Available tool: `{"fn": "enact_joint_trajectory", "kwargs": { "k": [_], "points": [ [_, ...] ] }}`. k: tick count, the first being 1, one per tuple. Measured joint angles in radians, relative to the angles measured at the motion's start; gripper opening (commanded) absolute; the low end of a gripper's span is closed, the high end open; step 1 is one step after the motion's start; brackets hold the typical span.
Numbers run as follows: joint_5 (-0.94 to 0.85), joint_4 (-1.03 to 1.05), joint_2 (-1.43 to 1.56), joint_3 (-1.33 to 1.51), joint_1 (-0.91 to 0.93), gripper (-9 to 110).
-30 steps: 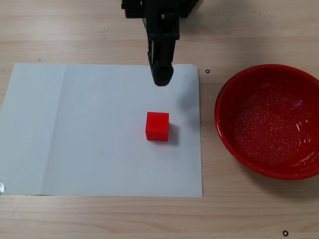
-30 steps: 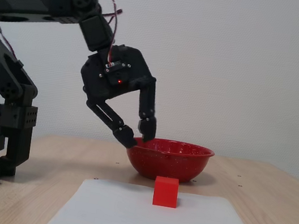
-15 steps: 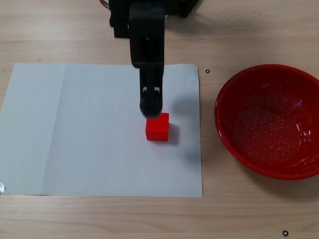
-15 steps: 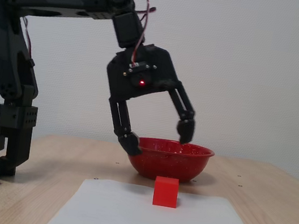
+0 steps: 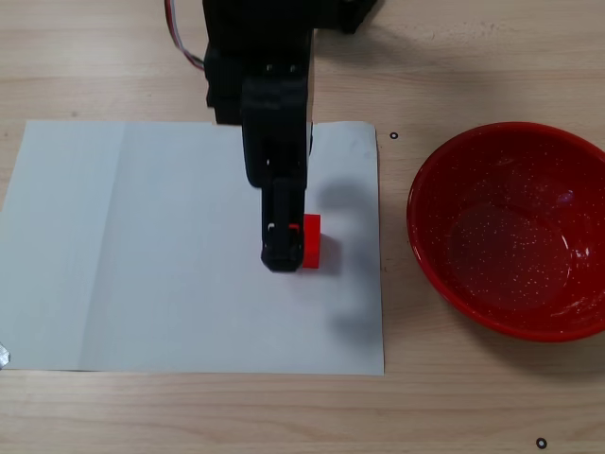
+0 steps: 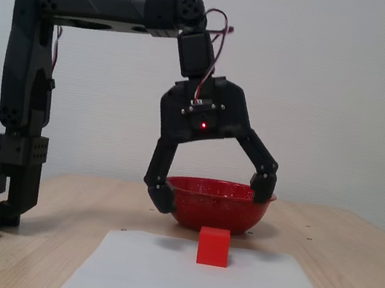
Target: Grasp the red cube and put it in the red bowl.
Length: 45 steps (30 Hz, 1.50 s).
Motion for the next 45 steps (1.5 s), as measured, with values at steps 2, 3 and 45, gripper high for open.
{"fn": "enact_joint_trajectory", "kwargs": {
  "k": [2,3,45],
  "points": [
    [0.0,0.0,-0.029,-0.02,0.0,62],
    [0.0,0.0,-0.04,-0.031,0.0,63],
    [0.023,0.097,-0.443,-0.345,0.029,63]
  ]
}}
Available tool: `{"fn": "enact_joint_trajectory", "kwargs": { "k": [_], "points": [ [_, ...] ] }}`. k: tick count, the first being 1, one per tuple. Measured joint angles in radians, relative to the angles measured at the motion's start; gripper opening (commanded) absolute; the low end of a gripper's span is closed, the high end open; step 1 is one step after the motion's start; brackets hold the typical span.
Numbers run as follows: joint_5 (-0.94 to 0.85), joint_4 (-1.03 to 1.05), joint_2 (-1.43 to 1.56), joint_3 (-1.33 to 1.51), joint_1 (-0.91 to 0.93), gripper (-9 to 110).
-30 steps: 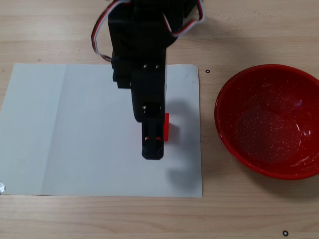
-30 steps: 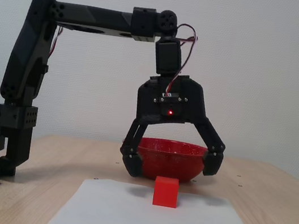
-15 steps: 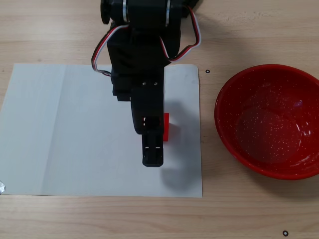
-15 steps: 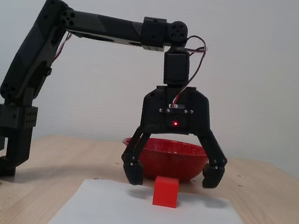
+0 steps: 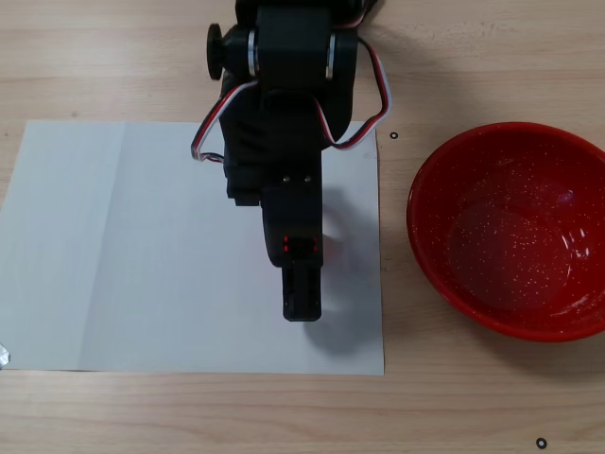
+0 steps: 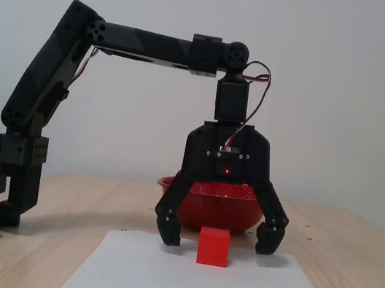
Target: Grasp the red cube and put it in the red bowl.
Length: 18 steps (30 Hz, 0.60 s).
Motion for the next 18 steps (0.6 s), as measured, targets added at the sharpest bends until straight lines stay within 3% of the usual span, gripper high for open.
{"fn": "enact_joint_trajectory", "kwargs": {
  "k": [18],
  "points": [
    [0.006,0.015,-0.071,-0.084,-0.002,60]
  ]
}}
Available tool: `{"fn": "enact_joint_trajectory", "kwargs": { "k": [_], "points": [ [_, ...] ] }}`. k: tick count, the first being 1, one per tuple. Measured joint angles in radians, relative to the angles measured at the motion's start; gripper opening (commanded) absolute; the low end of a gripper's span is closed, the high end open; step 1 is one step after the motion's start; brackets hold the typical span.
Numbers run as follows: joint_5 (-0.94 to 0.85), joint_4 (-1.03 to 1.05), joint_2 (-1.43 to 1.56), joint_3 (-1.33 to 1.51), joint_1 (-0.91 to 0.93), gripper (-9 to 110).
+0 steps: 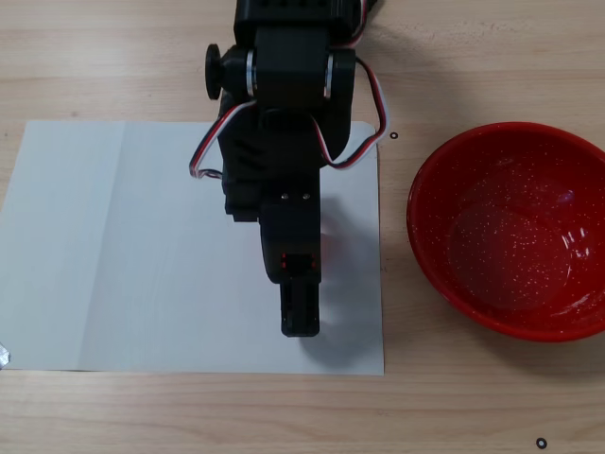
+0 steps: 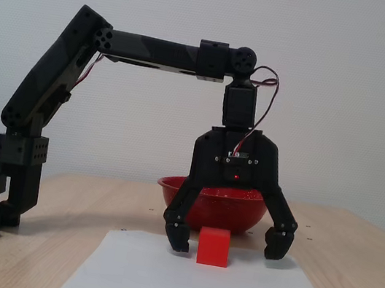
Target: Grasp the red cube and put it in the red bowl.
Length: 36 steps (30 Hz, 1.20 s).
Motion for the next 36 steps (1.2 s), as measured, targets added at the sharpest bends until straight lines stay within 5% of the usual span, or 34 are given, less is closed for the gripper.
{"fn": "enact_joint_trajectory", "kwargs": {
  "k": [8,21,36],
  "points": [
    [-0.005,0.0,-0.005,-0.005,0.0,53],
    [-0.025,0.029,-0.005,-0.028,-0.002,4],
    [-0.043,0.224,-0.005,-0.247,-0.015,0]
  ]
}}
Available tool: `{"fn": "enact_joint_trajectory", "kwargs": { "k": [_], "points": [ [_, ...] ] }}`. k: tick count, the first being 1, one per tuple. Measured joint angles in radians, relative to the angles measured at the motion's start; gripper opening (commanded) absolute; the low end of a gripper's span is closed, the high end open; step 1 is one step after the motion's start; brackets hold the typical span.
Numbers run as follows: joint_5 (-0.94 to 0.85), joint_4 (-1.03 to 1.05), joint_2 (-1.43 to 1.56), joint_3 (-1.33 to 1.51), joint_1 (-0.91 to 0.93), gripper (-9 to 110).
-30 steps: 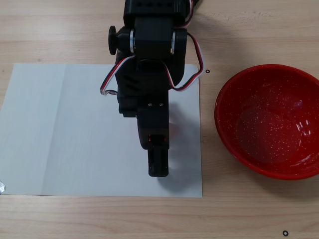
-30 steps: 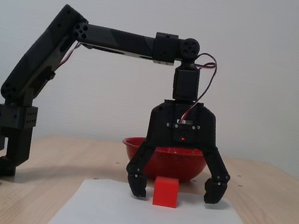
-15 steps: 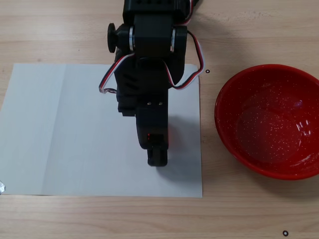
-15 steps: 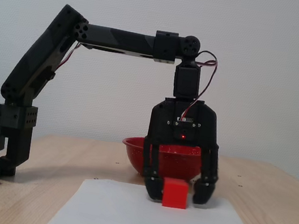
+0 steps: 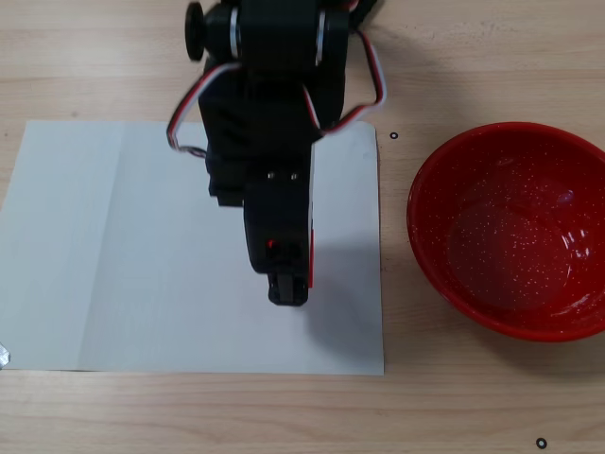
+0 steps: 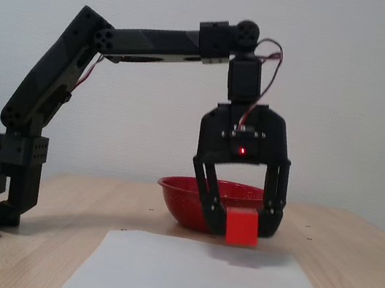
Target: Grasp the red cube and put it in the red bowl.
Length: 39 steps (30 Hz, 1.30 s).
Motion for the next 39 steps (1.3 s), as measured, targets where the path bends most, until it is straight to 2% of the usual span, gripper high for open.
{"fn": "enact_joint_trajectory", "kwargs": {
  "k": [9,39],
  "points": [
    [-0.028,0.137,0.0,-0.215,0.048,0],
    [-0.104,0.141,0.0,-0.371,0.535,0]
  ]
}}
